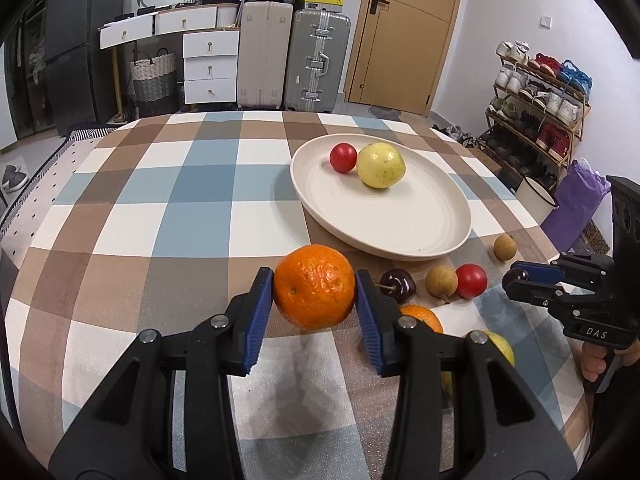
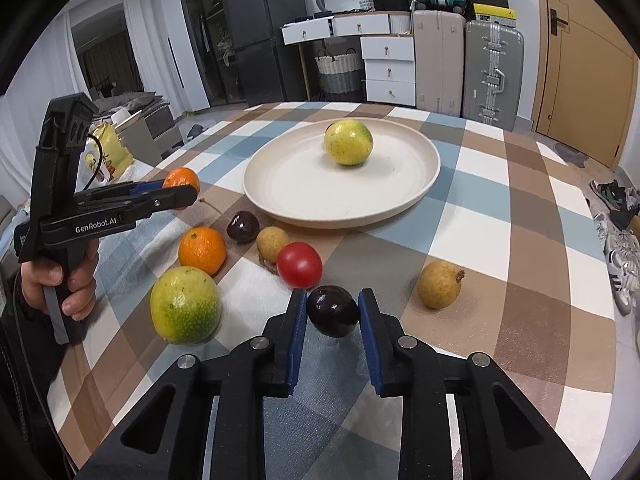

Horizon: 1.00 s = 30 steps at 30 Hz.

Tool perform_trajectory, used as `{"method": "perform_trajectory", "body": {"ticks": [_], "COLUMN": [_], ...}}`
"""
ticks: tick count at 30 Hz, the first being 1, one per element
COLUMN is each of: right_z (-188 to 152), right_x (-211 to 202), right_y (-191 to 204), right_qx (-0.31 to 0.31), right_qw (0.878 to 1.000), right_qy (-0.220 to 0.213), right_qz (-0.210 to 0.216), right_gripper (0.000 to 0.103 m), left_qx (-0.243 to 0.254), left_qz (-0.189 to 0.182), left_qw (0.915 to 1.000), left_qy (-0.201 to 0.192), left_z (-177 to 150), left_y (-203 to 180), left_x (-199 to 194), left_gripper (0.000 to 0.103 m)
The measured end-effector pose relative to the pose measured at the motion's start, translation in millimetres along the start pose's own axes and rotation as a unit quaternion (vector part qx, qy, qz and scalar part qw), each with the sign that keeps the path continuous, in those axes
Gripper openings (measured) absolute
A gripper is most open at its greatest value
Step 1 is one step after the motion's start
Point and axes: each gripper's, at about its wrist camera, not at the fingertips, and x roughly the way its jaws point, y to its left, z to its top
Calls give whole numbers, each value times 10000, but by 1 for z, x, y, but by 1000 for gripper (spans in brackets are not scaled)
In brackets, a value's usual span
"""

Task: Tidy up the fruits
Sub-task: 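Carry the orange and plum in both grippers over the white plate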

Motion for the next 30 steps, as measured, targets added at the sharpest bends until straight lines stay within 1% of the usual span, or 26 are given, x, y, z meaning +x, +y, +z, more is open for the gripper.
{"method": "perform_trajectory", "body": {"ticks": [5,13,21,27,30], "right_z": [5,15,34,53,59], "right_x": [-4,-8,-19,-22,-21], "right_y": [-3,-2,0,-2,-3], "right_qx": [107,155,205,370,475], "right_qw": [9998,9992,9977,9957,9948], "right_qy": [-186,-362,-592,-786,-849], "right_qz": [-41,-112,-240,-329,-301], "right_gripper": [27,27,27,27,27], "left_qx": [30,197,368,439,490], "left_qz": [75,-9,-54,-61,-44], "left_qw": [9999,9994,9982,9976,9973], "left_qy": [-111,-299,-465,-540,-539], "left_z": [3,15,35,49,54], "left_y": [-3,-20,-39,-52,-58], "left_x": [-7,-16,-24,-19,-12], "left_gripper": [38,38,38,38,38]}}
